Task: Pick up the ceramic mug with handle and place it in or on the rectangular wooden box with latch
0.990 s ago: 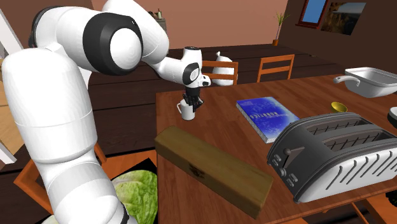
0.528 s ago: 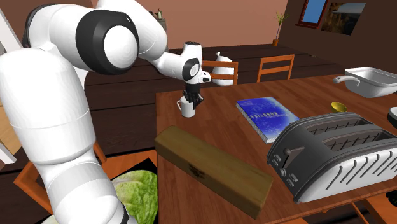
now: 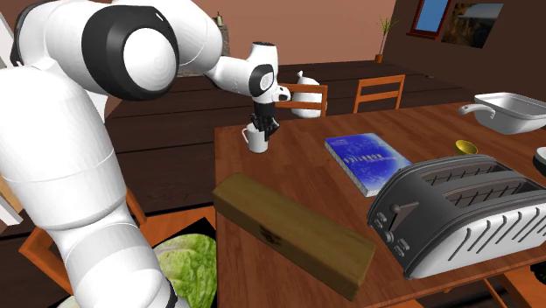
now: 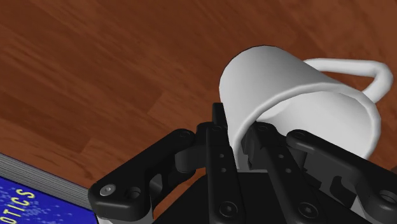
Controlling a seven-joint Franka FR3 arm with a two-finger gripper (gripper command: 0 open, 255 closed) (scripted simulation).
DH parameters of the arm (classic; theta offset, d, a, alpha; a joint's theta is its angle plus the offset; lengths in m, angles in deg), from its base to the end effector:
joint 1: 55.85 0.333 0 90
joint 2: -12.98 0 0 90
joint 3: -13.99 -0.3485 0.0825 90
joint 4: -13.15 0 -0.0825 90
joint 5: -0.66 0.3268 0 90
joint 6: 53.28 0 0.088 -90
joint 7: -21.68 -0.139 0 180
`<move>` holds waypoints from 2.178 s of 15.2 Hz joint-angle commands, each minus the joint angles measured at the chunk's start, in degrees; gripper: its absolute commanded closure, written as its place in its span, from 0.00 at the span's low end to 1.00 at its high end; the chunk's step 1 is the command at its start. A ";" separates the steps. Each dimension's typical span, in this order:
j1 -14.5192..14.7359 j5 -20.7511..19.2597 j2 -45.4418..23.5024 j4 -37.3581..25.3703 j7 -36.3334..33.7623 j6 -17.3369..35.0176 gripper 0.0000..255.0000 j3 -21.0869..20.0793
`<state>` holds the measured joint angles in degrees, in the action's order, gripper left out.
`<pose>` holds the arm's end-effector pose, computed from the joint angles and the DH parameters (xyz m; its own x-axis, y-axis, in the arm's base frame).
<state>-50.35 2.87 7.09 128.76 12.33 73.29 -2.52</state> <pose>0.5004 0.2005 0.4424 0.9782 0.1917 0.0802 0.1978 -0.9773 -0.0761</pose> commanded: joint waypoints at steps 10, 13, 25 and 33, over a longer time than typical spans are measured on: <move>-0.20 0.66 2.60 -5.54 0.14 -8.05 1.00 0.02; -0.24 0.77 3.11 -7.28 0.13 -10.27 1.00 0.03; -2.95 3.81 12.85 -1.87 6.53 -14.73 1.00 2.94; -6.15 5.39 25.16 9.60 16.72 -16.43 1.00 9.27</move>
<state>-56.12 8.18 30.60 137.15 27.74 57.40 5.89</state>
